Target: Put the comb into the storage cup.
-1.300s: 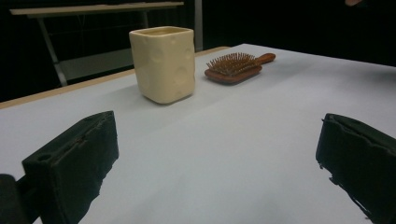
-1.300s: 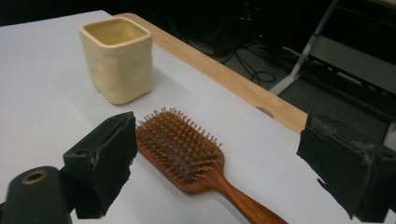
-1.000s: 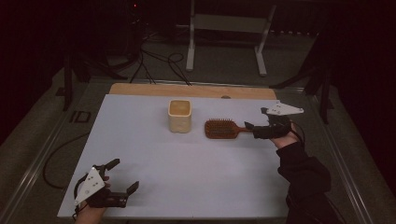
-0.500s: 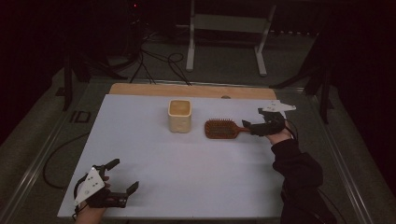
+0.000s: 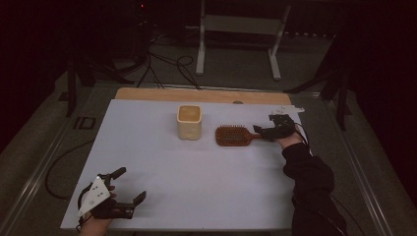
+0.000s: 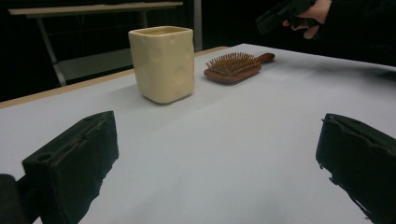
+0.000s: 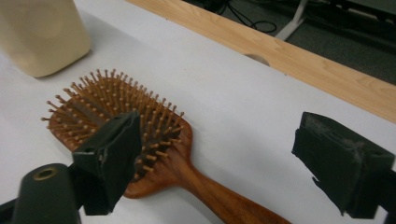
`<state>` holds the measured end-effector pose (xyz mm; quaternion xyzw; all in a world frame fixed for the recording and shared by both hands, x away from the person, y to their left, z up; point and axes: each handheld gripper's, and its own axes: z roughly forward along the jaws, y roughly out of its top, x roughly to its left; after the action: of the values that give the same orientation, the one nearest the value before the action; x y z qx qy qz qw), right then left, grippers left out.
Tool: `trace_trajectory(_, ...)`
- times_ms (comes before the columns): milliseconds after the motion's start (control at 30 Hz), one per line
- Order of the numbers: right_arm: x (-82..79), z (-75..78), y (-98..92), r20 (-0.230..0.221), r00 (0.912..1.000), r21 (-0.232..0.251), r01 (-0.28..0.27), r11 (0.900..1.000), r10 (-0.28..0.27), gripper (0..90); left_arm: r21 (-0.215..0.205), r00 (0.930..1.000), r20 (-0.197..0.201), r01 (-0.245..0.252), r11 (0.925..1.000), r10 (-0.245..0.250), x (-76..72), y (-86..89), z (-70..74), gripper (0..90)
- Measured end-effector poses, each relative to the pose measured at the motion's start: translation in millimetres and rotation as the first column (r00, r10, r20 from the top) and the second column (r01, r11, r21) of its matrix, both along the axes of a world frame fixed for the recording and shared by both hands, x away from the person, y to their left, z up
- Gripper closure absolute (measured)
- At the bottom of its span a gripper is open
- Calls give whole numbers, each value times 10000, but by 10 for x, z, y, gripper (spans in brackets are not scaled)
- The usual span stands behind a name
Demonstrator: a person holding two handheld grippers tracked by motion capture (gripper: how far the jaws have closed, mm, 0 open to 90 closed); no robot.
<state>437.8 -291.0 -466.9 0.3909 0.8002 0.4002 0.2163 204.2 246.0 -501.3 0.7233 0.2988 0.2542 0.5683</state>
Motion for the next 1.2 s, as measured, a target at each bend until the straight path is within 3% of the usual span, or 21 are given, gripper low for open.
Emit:
trace_trajectory(67,22,-23,0,-68,10000,19,-3,10000,3,163,-1,10000,14,1,10000,-1,-1,0,2,0)
trace_trajectory(433,136,-201,32,-496,9984,-669,245,9975,-278,409,-12,10000,2,2,10000,-2,0,-2,-1,0)
trace_trajectory(900,218,-319,108,-818,9955,-2026,311,9788,-485,886,29,10000,-36,21,10000,-21,0,-5,-6,0)
trace_trajectory(1200,255,-381,150,-1236,9916,-2365,71,9716,-374,900,64,10000,-33,28,10000,-28,1,-7,-8,0)
